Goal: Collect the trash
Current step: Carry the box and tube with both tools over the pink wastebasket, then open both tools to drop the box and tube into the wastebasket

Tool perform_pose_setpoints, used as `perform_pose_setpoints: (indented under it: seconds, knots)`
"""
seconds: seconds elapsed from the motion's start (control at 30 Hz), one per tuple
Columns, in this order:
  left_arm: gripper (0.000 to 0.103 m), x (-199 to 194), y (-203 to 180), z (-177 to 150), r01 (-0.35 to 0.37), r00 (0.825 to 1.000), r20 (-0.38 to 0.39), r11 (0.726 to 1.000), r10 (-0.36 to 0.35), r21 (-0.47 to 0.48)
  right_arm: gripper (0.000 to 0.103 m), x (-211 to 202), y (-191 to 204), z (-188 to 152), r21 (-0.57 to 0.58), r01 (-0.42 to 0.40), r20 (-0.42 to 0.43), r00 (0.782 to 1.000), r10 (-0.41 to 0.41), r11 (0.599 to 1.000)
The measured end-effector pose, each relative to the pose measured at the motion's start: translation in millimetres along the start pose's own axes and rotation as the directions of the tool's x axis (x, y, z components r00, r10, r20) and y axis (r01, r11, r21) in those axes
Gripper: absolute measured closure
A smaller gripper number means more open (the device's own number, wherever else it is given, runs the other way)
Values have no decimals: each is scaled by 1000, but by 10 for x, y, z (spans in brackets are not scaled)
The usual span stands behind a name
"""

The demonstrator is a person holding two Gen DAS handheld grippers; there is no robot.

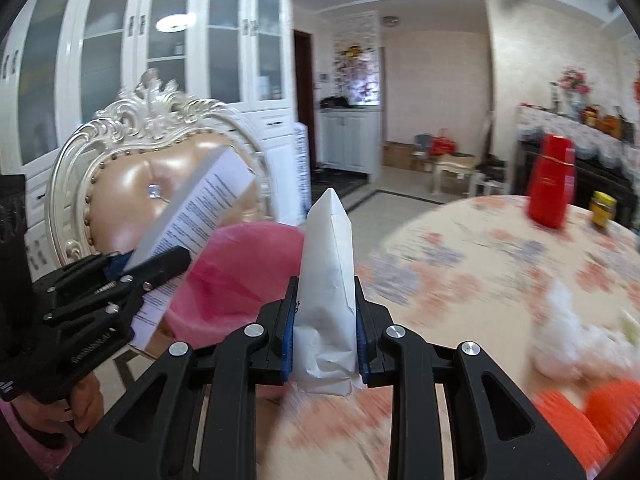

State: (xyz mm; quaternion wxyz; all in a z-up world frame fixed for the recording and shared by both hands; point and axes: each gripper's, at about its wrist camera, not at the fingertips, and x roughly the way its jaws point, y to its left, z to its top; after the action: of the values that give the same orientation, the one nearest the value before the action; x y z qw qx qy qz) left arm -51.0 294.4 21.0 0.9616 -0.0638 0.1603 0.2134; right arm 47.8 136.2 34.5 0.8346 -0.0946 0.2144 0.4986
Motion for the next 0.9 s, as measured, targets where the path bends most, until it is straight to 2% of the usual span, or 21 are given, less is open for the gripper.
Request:
perform_pose_setpoints:
  seconds: [0.17,0.4,0.43,0.47,0.5,0.53,0.57,0.6,0.7,0.77,0.83,0.9]
  knots:
    - [78,404,450,46,-24,998,-60,999,21,-40,77,578,171,217,-6,-77,-26,997,76,997]
    - [77,865,872,-4,-59,992,-112,996,50,-71,76,1272,189,330,53,-128,-89,987,132,990]
    - [72,930,934,-3,-67,991,-119,995,57,-80,76,1357,192,338,51,-130,-98,986,134,990]
    - [62,971,995,-1,-74,990,-123,993,62,-95,74,1414,200,343,49,-132,-108,985,137,990]
    - [55,974,1021,-17,-81,990,-121,991,67,-109,68,1476,205,350,48,-139,-123,982,144,989]
    - [42,985,1071,-16,-88,991,-116,988,74,-123,60,1491,190,343,49,-142,-128,981,147,989]
    - [34,975,1115,-17,-100,991,-104,986,87,-135,39,1477,173,342,54,-144,-121,981,150,988]
    - [33,959,1138,-23,-113,990,-95,984,100,-139,36,1427,152,342,61,-147,-94,984,152,987]
    - [28,878,1167,-28,-142,987,-90,979,130,-149,36,1306,124,354,55,-141,-74,987,145,989]
    - [13,760,1154,-40,-170,985,-63,971,161,-170,36,1114,89,346,36,-126,-53,990,128,991]
    - [5,582,1048,-72,-203,979,-25,964,201,-172,36,937,39,332,30,-102,-35,994,103,994]
    - [5,472,927,-89,-219,976,-13,965,219,-146,36,752,-32,298,34,-73,-27,997,74,997]
